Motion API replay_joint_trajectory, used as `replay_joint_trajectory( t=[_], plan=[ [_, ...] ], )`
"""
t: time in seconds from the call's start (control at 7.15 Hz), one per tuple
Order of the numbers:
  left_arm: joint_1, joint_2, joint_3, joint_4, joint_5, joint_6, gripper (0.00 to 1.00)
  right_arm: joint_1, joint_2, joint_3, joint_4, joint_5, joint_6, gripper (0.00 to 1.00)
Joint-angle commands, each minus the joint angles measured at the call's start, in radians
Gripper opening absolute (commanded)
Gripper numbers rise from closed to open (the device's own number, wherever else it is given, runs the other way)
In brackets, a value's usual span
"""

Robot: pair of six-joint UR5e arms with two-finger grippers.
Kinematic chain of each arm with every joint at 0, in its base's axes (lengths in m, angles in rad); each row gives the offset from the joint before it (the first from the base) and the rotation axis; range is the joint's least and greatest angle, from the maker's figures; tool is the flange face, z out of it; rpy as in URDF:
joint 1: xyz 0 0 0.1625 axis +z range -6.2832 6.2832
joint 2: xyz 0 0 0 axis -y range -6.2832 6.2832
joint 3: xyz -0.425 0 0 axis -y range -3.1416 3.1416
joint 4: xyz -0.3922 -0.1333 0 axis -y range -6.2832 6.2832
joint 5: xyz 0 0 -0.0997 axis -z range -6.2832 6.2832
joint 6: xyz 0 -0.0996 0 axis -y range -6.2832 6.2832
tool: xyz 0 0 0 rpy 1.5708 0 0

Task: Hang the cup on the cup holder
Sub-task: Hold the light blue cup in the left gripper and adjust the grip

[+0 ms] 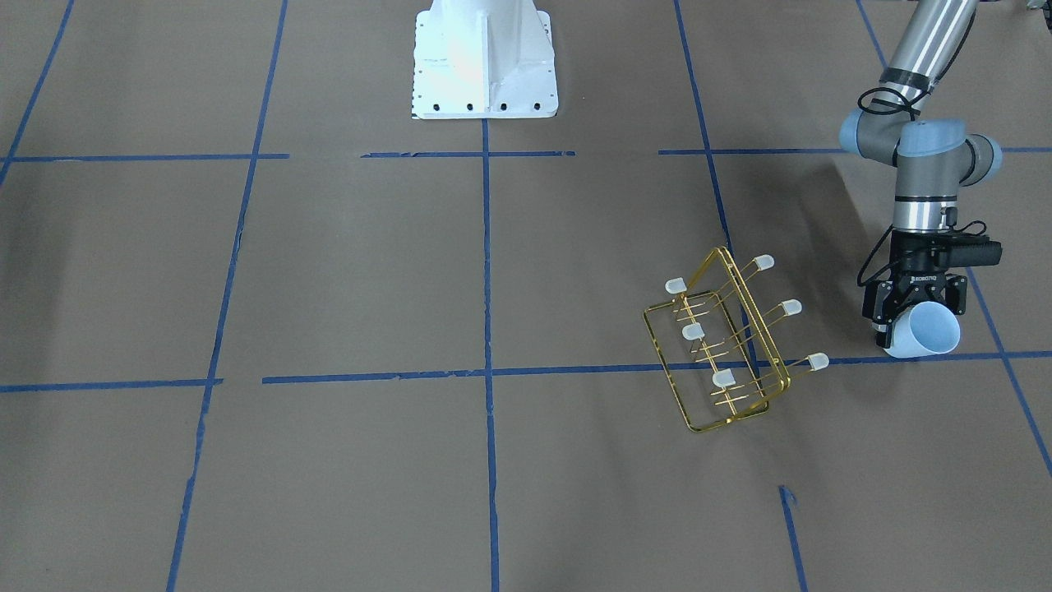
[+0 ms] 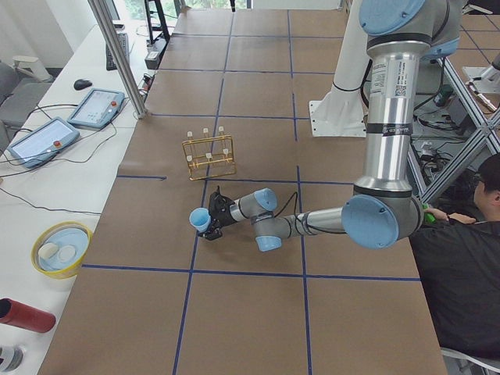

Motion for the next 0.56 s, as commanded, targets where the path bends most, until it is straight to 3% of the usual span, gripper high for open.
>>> replay_joint_trajectory(
  t=[0.0,0.42],
  plan=[
    [0.0,-0.009,0.012,0.0,-0.002,0.0,0.87,0.0,0.0,0.0,0.0,0.0,0.002,1.0],
    [0.0,-0.009,0.014,0.0,-0.013,-0.001,0.83,0.0,0.0,0.0,0.0,0.0,0.0,1.0]
  ],
)
